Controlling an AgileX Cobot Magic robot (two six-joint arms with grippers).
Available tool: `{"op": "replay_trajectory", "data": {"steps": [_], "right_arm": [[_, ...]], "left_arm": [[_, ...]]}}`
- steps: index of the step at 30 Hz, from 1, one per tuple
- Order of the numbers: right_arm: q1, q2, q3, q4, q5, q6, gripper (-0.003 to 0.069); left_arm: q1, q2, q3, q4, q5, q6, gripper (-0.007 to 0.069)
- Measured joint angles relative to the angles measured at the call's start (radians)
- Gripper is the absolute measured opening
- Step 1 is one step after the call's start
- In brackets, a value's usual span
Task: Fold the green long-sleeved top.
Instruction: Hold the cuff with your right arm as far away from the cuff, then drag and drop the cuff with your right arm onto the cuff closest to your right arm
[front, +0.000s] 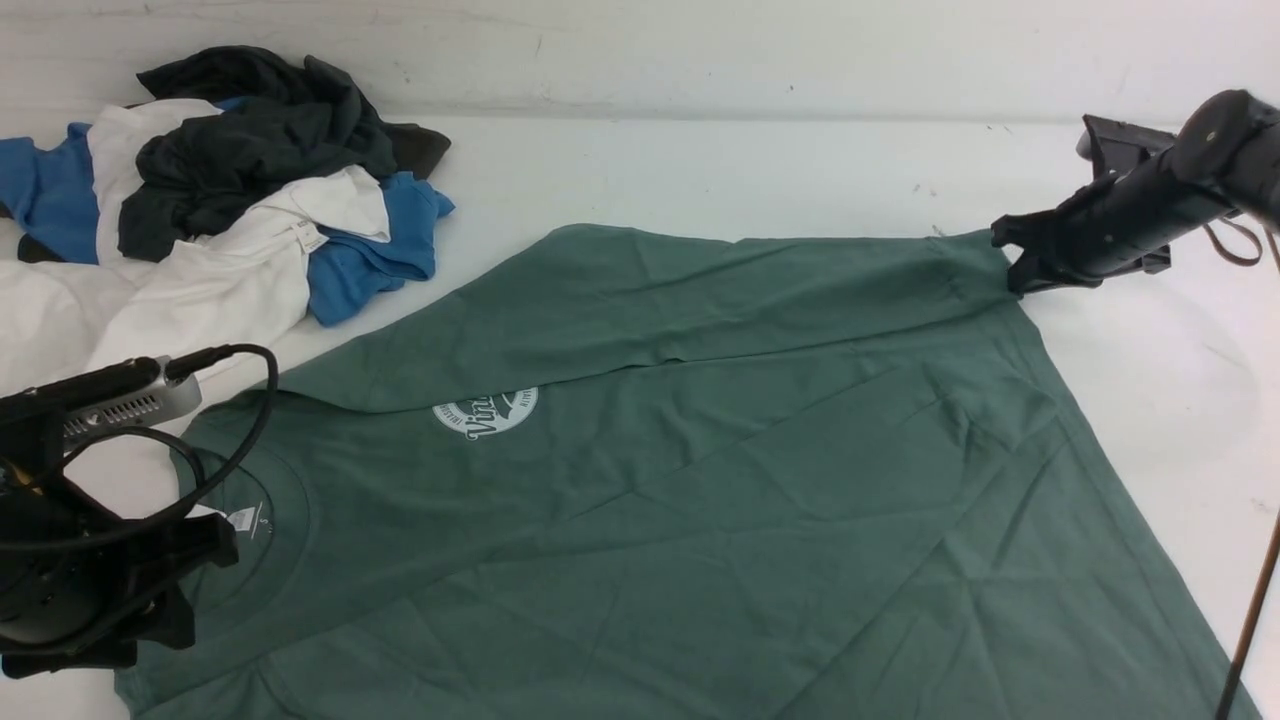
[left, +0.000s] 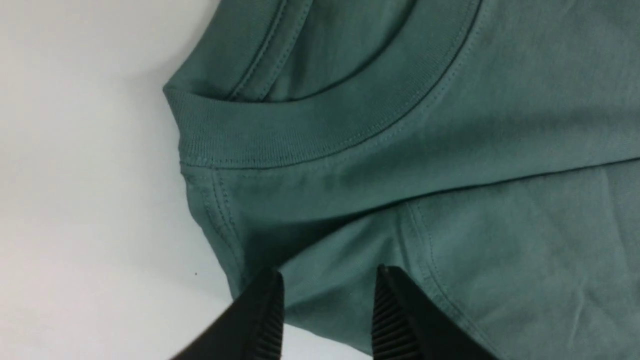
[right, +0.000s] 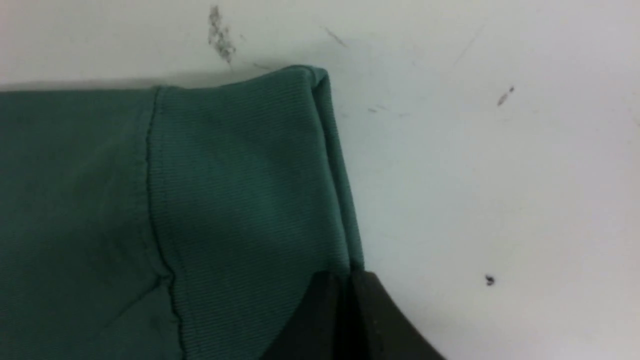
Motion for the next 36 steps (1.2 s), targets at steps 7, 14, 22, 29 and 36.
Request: {"op": "replay_trajectory", "data": {"steps": [7,14,22,29,36], "right_arm": [[0.008,-0.106,0.000,-0.113,0.076,0.045,0.0003],[0.010,-0.263,0.000,-0.194,0.277,0.142,0.0003],[0.009,-0.525,0.098,-0.238,0.346,0.266,0.0003],[0.009,-0.871,0.560,-0.234,0.346,0.370,0.0003],[0.008,-1.025,1.078,-0.234,0.301,0.403,0.0003]], "left_arm": [[0.000,0.000,-0.019,0.005,0.065,0.000,0.0242],[0.000,0.000,-0.132,0.027,0.158,0.000,0.0242],[0.000,0.000,-0.180,0.020,0.173,0.000,0.0242],[0.000,0.000,-0.180,0.013,0.173,0.029,0.0242],[0.000,0.001,-0.180,0.002,0.173,0.034,0.0242]]}}
